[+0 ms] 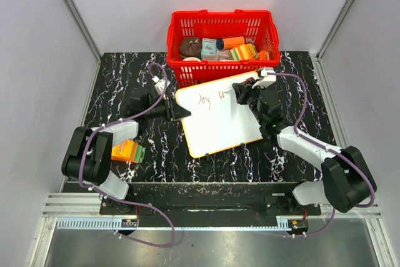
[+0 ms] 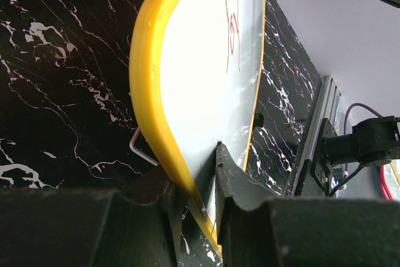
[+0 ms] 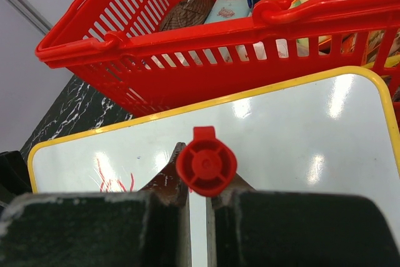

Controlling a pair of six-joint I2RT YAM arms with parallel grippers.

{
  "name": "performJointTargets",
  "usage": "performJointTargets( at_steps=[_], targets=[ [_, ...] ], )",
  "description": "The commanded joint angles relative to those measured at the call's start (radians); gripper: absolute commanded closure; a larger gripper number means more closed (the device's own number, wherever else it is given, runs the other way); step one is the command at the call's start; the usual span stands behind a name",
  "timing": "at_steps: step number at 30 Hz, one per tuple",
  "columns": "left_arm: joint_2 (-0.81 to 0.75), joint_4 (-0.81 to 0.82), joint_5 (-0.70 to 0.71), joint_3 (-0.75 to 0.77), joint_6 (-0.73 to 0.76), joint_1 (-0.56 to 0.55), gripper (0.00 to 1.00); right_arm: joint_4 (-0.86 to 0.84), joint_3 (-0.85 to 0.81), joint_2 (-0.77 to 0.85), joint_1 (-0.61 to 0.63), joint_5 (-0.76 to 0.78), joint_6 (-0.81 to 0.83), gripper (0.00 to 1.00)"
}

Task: Write a sentence on the whiteboard
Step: Write on the whiteboard with the whiteboard.

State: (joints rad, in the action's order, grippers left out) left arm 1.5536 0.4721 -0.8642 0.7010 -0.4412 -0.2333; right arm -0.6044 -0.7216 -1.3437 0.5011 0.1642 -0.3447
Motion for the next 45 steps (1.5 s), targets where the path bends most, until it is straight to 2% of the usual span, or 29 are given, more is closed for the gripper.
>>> performJointTargets(
  at_steps=[1, 19, 25, 34, 45],
  targets=[
    [0.033, -0.053, 0.126, -0.003, 0.197, -0.029, 1.0, 0.009, 0.022, 0.025, -0.009, 0.008, 0.007, 1.0],
    [0.031, -0.055, 0.129, -0.001, 0.199, -0.029, 1.0, 0.008, 0.073, 0.069, -0.01, -0.006, -0.017, 1.0],
    [0.033, -0.056, 0.129, -0.001, 0.199, -0.029, 1.0, 0.012, 0.059, 0.169, -0.01, -0.011, -0.03, 1.0],
    [0.033, -0.055, 0.129, -0.003, 0.197, -0.032, 1.0, 0.104, 0.079, 0.377, -0.01, -0.003, -0.033, 1.0],
    [0.026, -0.058, 0.133, -0.001, 0.2, -0.035, 1.0, 0.178, 0.102, 0.434, -0.01, 0.011, -0.014, 1.0]
  ],
)
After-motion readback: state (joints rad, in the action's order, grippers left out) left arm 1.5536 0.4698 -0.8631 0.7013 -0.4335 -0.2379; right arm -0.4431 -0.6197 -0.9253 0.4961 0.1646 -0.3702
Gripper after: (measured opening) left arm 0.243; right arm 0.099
